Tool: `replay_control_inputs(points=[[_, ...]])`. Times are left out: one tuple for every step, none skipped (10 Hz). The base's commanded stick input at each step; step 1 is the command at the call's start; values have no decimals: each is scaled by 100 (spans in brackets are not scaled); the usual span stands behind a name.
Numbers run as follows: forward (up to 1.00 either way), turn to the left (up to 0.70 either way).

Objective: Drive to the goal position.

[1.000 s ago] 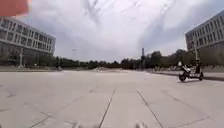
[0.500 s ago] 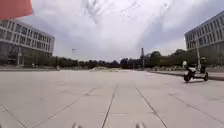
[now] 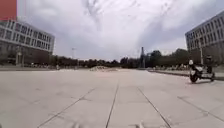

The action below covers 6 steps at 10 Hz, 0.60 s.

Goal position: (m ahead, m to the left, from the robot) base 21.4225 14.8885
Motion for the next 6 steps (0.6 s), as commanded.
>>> replay_control_inputs(points=[[70, 0], [70, 0], [70, 0], [70, -7], [70, -13], [70, -14]])
